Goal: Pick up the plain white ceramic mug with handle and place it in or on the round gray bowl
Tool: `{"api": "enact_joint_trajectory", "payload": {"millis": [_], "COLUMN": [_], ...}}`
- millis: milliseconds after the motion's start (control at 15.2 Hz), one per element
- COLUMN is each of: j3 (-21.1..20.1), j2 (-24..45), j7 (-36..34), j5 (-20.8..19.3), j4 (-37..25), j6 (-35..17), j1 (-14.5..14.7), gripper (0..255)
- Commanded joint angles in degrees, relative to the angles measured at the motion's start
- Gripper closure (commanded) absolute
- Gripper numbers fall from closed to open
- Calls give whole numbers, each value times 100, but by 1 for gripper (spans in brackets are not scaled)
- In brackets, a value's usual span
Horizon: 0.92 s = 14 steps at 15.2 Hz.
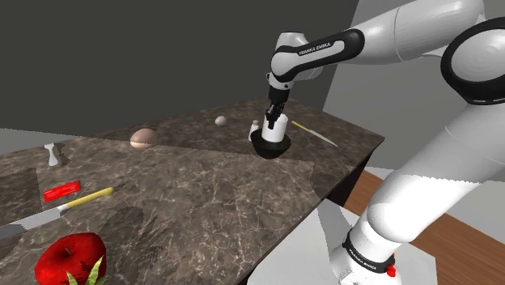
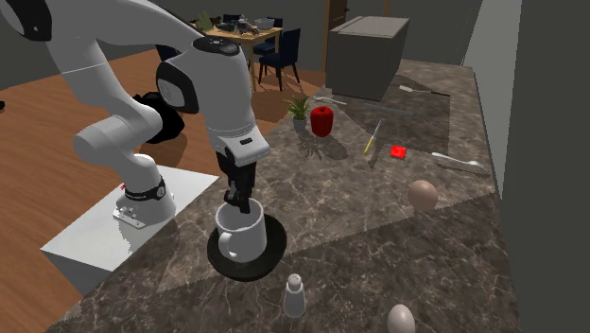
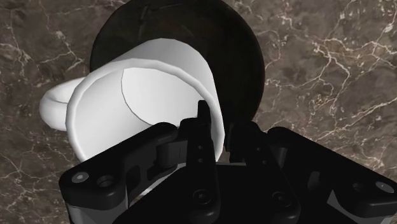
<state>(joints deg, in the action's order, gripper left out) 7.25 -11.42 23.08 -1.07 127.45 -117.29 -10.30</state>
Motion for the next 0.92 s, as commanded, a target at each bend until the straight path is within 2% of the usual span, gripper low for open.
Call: {"api": "enact_joint_trajectory", "payload": {"millis": [0,66,396,660,858], "j3": [0,0,0,-16,-16], "j2": [-1,-1,-2,-179,-179], "j7": [0,0,0,-13,-13], "j5": [0,0,0,-14,-14], "j4": [-1,-1,0,-559,-559], "j6": [-2,-2,-1,734,734], "j1": [0,0,0,2,1], "gripper": [255,0,0,0,0]}}
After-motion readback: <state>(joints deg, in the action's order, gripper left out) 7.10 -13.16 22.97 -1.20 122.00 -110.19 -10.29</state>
